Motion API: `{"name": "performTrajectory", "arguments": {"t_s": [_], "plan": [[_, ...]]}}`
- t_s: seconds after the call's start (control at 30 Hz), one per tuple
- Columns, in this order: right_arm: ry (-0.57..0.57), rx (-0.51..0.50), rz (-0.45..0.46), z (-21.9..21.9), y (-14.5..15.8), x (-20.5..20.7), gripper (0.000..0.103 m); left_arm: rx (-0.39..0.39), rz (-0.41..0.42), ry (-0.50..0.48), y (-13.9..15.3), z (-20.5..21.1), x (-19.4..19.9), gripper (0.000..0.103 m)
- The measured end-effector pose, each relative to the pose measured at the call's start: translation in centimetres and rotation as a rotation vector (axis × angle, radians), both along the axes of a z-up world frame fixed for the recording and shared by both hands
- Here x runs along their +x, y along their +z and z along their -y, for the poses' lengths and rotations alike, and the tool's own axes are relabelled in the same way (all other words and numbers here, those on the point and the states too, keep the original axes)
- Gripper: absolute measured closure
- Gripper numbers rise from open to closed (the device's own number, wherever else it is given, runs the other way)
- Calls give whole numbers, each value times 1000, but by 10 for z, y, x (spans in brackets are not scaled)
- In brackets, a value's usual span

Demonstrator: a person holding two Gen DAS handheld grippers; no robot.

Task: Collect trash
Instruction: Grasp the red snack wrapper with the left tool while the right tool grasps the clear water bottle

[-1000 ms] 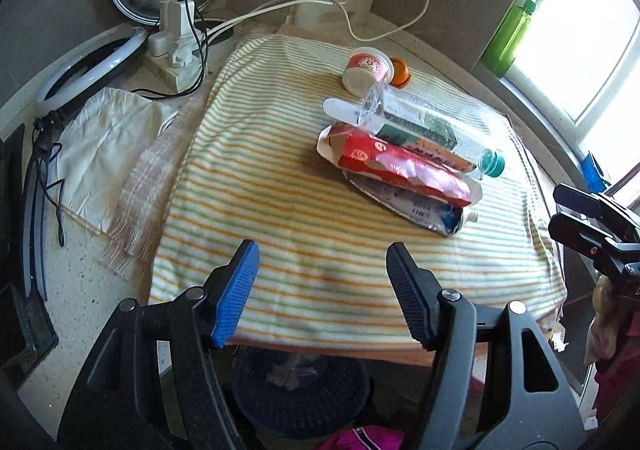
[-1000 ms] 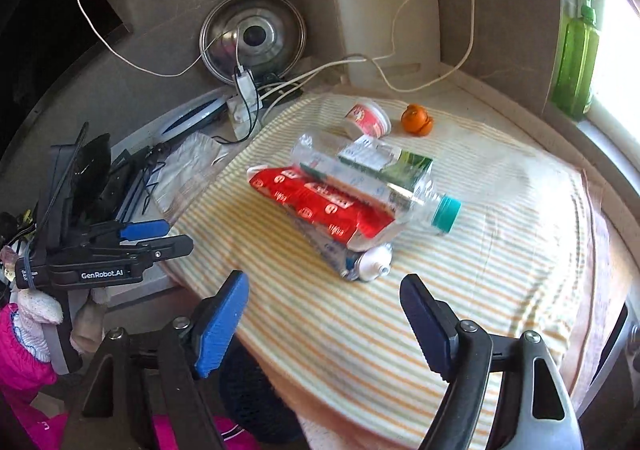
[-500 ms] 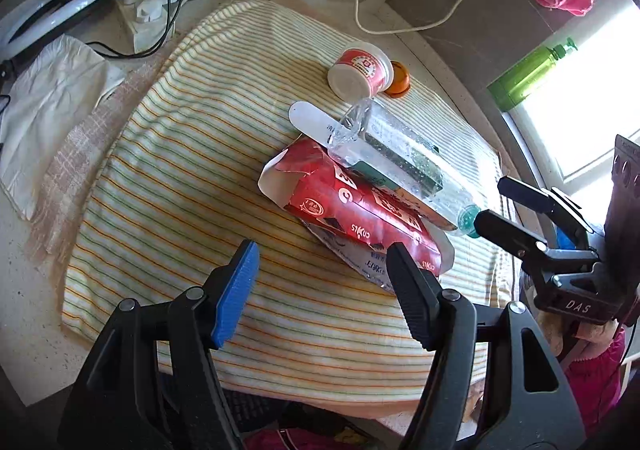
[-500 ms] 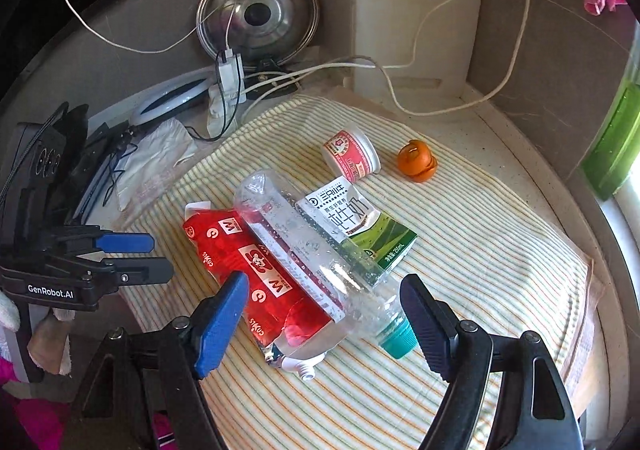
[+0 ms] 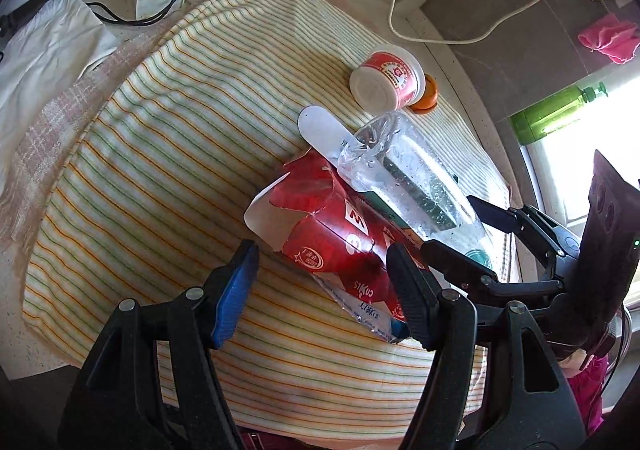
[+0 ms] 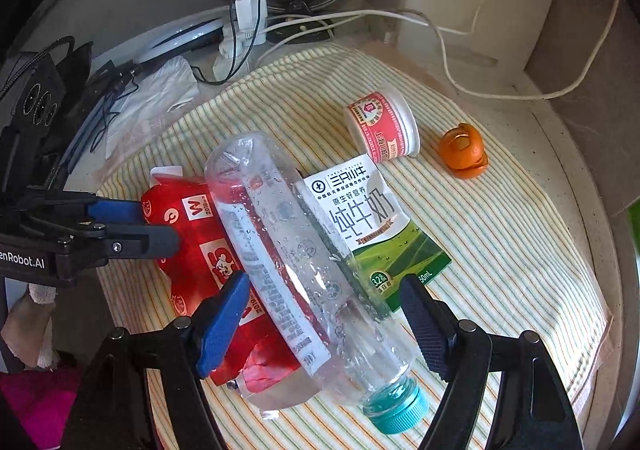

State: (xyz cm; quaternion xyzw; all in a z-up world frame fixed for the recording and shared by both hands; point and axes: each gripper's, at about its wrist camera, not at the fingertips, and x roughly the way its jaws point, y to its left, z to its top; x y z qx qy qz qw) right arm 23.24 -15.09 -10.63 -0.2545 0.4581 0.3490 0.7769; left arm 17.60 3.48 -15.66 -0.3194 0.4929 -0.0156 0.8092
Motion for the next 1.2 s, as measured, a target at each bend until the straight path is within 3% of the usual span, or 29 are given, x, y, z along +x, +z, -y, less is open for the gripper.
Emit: {"name": "performTrajectory", "arguments": {"t_s": [0.13,0.37,0.6,0.7,0.83,0.97,1.2], "plan": [[-14,6,-25,2,-6,4,29,0,-4,6,-3,3,7,41],[-114,74,-74,23,-3,15,33,31,-7,32,-5,11,19,41],[-193,130,-113,37,-6,16,35,4,-11,22,-8,27,18,44],[-199,136,-110,37,-7,13,35,57,-3,4,-8,37,17,49],[-215,154,-123,42,-7,14,36,-10,2,9,-10,31,18,70],[-237,162,-122,48,-6,13,38,-23,49,-3,2,26,13,81],[-280,203,-125,61,-3,6,40,-18,88,2,20,11,2,85]]}}
